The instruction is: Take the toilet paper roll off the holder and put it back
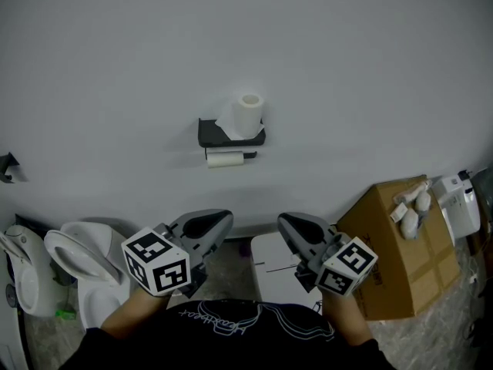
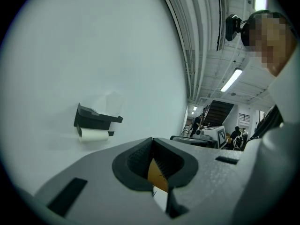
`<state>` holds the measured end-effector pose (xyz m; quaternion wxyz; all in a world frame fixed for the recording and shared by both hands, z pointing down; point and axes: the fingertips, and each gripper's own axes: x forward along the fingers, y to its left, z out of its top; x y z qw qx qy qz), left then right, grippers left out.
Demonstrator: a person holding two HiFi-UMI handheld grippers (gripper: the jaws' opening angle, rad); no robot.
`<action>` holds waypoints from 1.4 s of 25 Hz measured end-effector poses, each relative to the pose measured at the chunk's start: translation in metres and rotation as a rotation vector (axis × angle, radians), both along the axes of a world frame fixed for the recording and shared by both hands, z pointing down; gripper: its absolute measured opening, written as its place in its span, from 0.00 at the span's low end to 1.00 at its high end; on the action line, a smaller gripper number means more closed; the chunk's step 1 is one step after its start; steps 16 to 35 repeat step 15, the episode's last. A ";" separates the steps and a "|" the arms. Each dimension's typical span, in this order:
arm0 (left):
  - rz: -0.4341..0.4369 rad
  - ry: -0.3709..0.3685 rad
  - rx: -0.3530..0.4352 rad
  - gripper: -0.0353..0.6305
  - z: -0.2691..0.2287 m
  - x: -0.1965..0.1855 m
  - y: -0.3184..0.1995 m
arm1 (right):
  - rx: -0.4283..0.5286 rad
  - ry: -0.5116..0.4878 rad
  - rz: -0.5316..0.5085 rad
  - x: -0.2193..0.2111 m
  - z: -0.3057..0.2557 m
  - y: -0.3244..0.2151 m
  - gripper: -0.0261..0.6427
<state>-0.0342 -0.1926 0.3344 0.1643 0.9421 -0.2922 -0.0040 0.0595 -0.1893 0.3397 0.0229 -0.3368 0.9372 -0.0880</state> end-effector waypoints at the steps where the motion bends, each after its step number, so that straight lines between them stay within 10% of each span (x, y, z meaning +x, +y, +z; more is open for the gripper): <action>1: -0.003 -0.001 0.000 0.06 0.000 -0.001 0.002 | 0.006 0.000 -0.002 -0.001 -0.002 0.001 0.04; 35: -0.017 -0.016 0.004 0.06 -0.002 0.008 0.020 | 0.011 -0.011 -0.023 0.008 -0.001 0.018 0.04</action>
